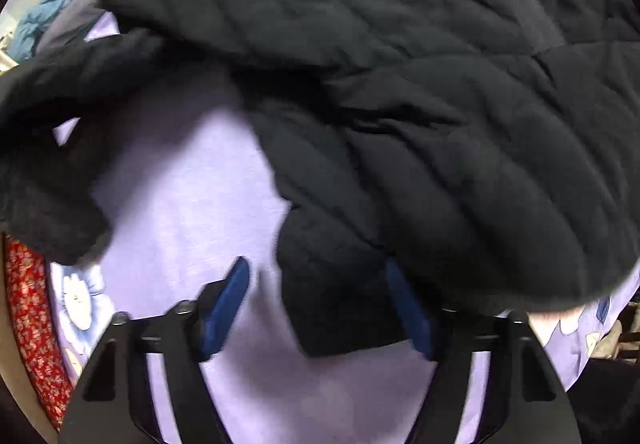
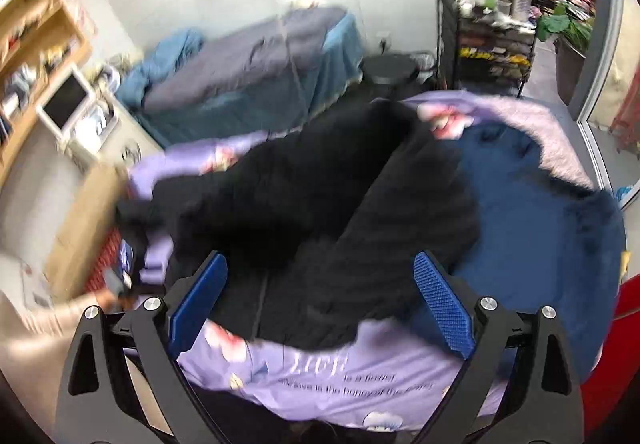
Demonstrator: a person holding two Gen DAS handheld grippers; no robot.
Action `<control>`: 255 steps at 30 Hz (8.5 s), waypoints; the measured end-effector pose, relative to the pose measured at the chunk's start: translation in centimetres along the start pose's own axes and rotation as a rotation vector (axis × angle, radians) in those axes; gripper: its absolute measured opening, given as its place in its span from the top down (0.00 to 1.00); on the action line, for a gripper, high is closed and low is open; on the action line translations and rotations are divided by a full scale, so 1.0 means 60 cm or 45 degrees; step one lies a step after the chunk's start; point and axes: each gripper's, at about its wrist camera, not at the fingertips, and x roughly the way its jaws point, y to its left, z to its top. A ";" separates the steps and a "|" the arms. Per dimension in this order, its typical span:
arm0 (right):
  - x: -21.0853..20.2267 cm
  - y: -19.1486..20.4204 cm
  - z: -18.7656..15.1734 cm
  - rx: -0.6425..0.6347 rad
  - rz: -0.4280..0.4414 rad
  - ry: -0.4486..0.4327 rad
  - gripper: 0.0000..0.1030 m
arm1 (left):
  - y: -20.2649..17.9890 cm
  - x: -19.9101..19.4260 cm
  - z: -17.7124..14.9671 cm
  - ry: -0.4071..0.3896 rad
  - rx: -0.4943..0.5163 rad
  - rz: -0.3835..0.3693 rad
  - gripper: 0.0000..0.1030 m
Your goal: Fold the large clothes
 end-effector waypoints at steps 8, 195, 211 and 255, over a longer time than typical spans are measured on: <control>0.305 0.052 -0.185 -0.043 -0.521 0.070 0.10 | -0.034 -0.001 0.003 0.009 0.050 -0.011 0.86; 0.423 0.436 0.162 -0.336 0.035 0.104 0.90 | 0.025 -0.193 -0.075 -0.193 -0.149 0.190 0.13; 0.401 0.297 0.137 -0.245 -0.231 0.037 0.17 | 0.019 -0.183 -0.023 -0.209 -0.100 0.196 0.10; 0.263 0.012 0.112 0.187 -0.437 -0.152 0.31 | -0.034 -0.185 -0.031 -0.178 -0.086 0.184 0.09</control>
